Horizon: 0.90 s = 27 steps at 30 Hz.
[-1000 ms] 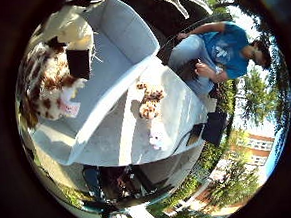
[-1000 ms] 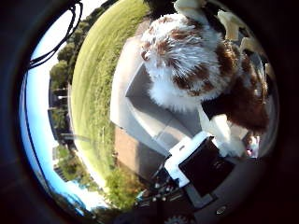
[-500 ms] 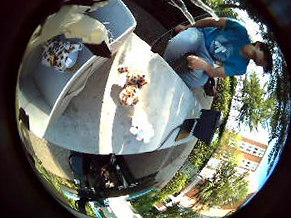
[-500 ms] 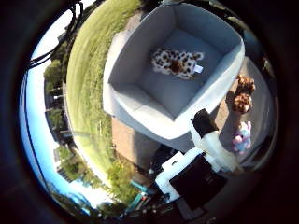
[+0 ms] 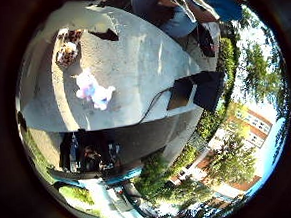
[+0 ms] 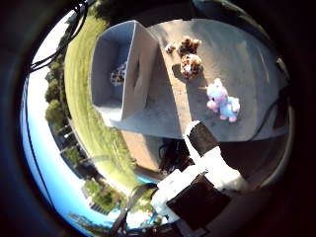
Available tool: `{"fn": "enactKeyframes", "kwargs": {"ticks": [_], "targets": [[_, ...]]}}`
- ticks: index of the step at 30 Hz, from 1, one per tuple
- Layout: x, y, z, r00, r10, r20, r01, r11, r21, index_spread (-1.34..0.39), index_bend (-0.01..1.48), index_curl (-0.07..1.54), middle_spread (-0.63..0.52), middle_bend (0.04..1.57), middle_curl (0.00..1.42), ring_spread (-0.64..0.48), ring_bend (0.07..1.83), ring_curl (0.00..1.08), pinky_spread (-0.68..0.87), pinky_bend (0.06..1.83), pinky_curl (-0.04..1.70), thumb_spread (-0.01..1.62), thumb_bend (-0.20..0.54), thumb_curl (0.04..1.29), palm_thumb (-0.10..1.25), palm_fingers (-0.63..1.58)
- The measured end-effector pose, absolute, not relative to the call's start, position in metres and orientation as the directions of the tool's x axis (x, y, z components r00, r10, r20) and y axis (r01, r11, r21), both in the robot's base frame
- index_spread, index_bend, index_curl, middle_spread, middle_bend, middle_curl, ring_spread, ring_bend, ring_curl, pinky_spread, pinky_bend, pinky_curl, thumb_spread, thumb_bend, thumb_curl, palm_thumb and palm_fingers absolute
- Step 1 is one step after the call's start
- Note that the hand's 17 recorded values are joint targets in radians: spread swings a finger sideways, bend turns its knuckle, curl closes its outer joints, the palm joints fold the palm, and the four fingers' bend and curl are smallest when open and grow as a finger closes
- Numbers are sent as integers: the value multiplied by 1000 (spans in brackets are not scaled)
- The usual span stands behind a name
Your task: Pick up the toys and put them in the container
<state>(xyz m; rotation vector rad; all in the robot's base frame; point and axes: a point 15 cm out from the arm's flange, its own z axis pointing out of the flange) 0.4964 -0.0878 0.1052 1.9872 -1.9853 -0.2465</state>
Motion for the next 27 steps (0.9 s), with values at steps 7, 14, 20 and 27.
{"fn": "enactKeyframes", "kwargs": {"ticks": [7,14,20,27], "targets": [[470,-148,20,-66,-992,106,-918,102,384,83,158,282,177,196,370,327,559,297,508,768,332,1165,-36,383,485,116],[446,-149,-34,-72,-993,88,-882,105,460,104,159,272,177,188,363,330,549,298,504,760,303,1164,-28,348,460,137],[438,-135,-62,-50,-995,81,-868,83,490,111,154,263,174,197,366,325,542,297,499,756,283,1159,-30,332,452,161],[428,-115,-84,-17,-996,82,-849,57,525,100,167,261,121,247,386,316,585,307,487,719,246,1159,-23,322,466,312]]}}
